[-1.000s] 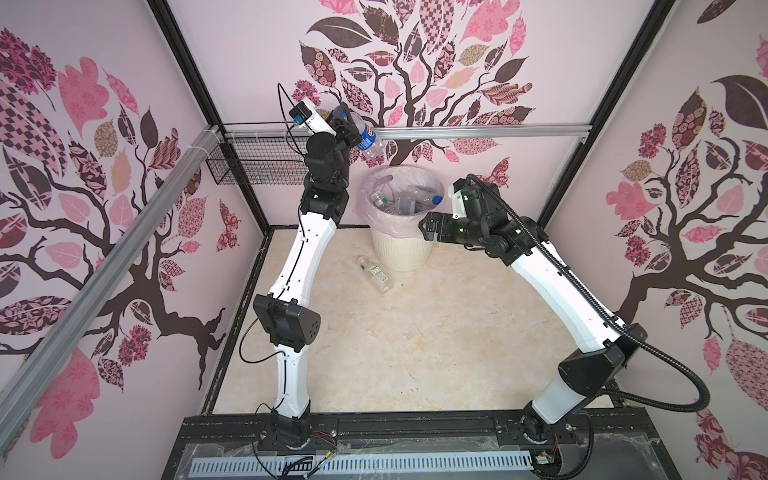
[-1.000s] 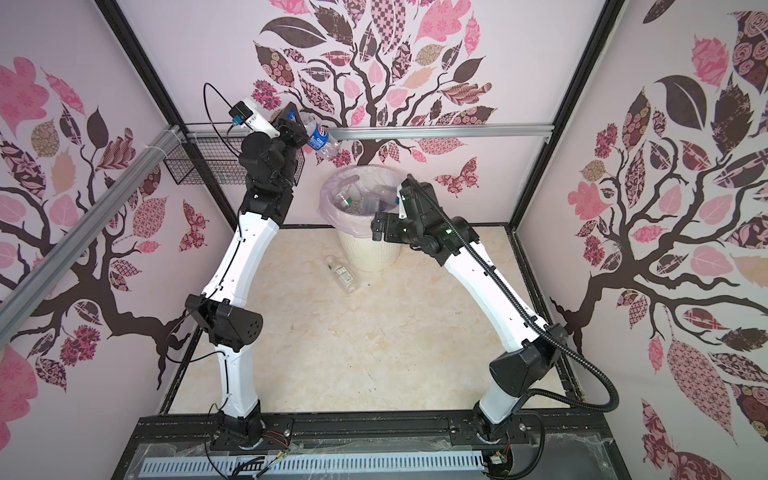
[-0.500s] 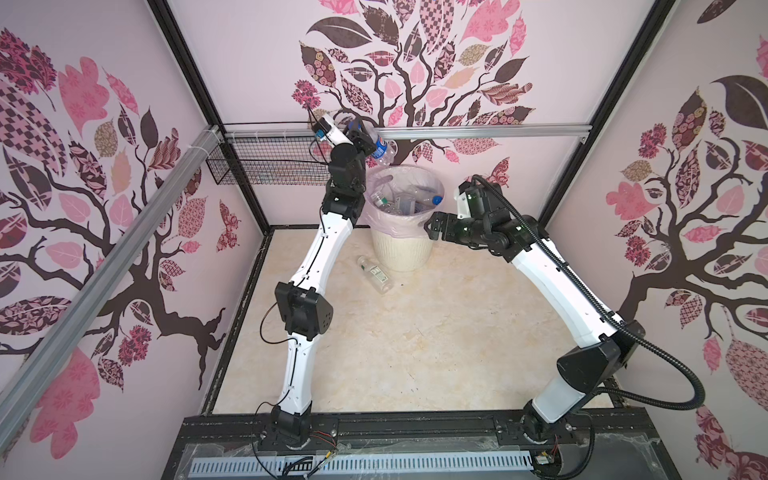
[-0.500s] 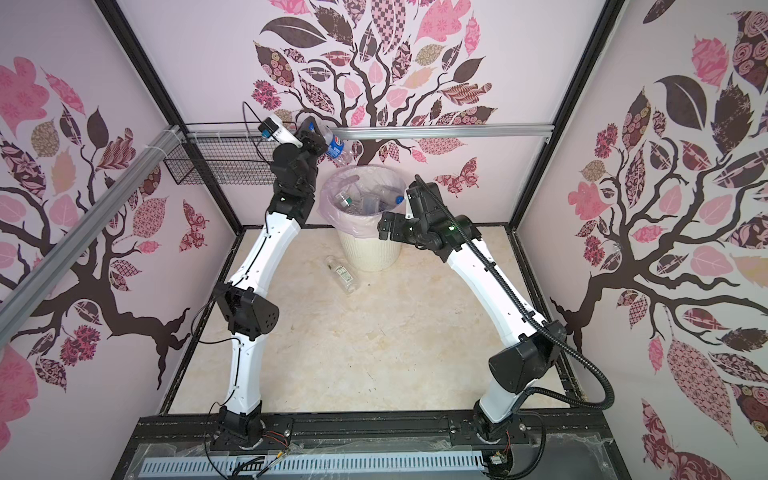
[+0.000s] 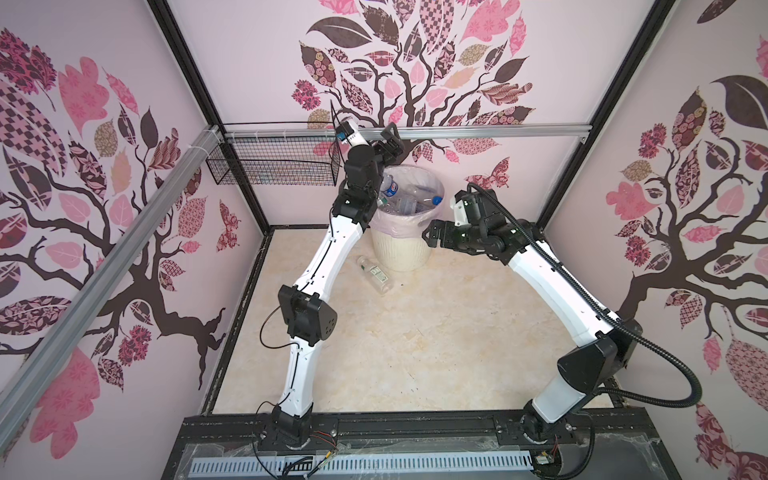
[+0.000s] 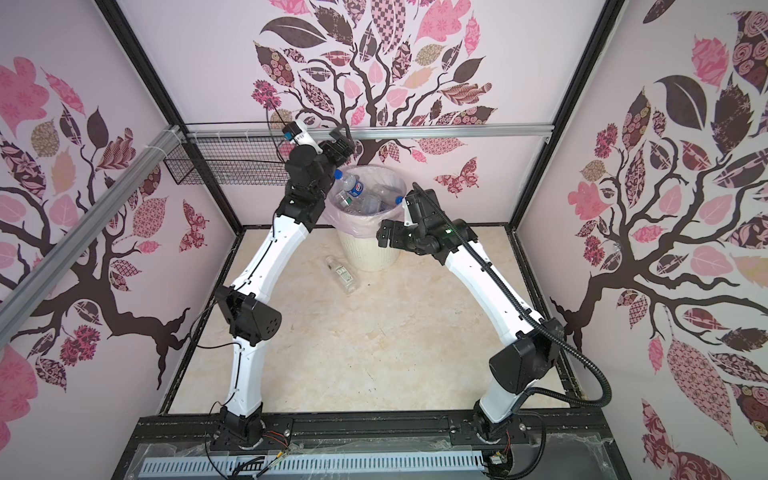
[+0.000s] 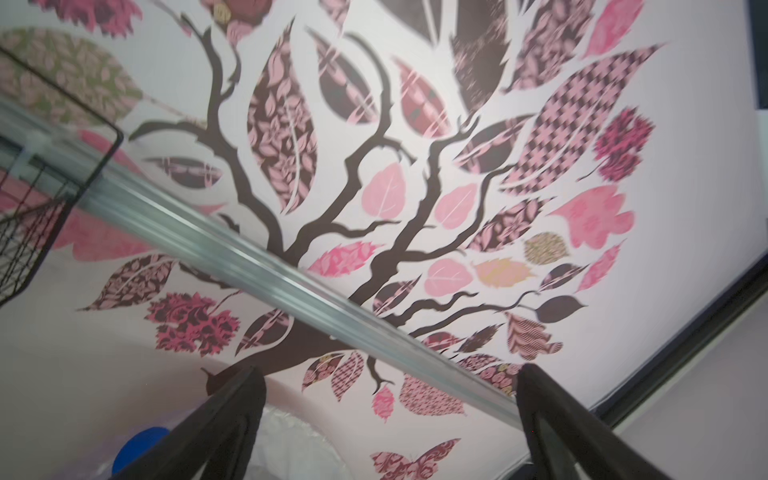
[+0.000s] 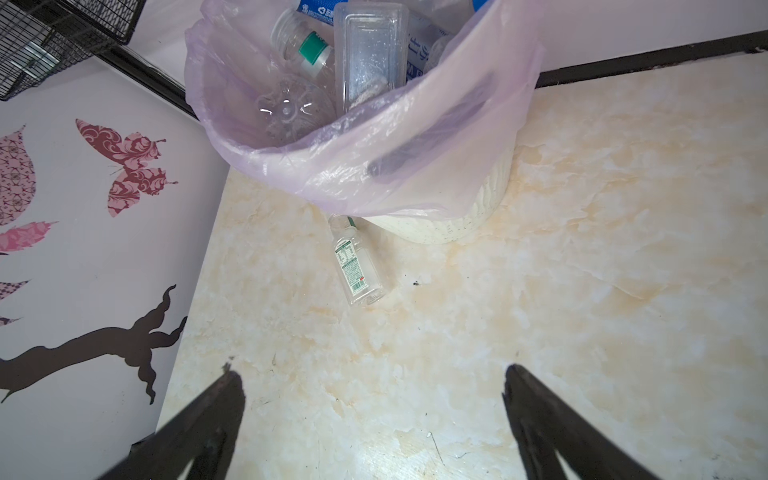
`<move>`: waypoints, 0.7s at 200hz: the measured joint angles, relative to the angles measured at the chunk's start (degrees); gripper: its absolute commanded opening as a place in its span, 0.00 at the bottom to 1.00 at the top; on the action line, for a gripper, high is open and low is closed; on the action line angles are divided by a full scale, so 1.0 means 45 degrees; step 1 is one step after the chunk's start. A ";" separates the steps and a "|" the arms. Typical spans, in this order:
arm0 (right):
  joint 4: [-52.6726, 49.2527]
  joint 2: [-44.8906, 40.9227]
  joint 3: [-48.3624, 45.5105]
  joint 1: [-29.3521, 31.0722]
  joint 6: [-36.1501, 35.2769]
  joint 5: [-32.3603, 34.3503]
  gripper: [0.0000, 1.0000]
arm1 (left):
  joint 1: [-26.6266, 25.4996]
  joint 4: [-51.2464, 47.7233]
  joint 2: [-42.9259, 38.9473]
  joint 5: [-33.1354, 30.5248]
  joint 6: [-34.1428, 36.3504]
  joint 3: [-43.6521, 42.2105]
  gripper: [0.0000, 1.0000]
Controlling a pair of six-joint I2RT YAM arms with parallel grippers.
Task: Throw the plastic bottles in the bin
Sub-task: 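Open the left gripper above the bin to drop the Pepsi bottle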
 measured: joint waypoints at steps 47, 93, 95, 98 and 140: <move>0.0092 0.0000 -0.0005 0.0000 0.0112 -0.0189 0.99 | 0.0024 0.0117 -0.2050 0.0044 0.0131 -0.1180 0.97; 0.0102 -0.0005 -0.0015 0.0000 0.0228 -0.0194 1.00 | 0.0024 -0.0505 -0.3235 -0.0053 0.0257 -0.4002 0.97; 0.0097 -0.0010 -0.0015 0.0000 0.0228 -0.0194 1.00 | 0.0024 -0.0544 -0.3288 -0.0063 0.0257 -0.4119 0.97; 0.0097 -0.0010 -0.0015 0.0000 0.0243 -0.0194 1.00 | 0.0024 -0.0583 -0.3361 -0.0073 0.0257 -0.4284 0.97; 0.0185 -0.0262 -0.0267 0.0000 0.0291 -0.0199 1.00 | 0.0068 -0.1491 -0.4498 -0.0092 0.0005 -0.6455 0.97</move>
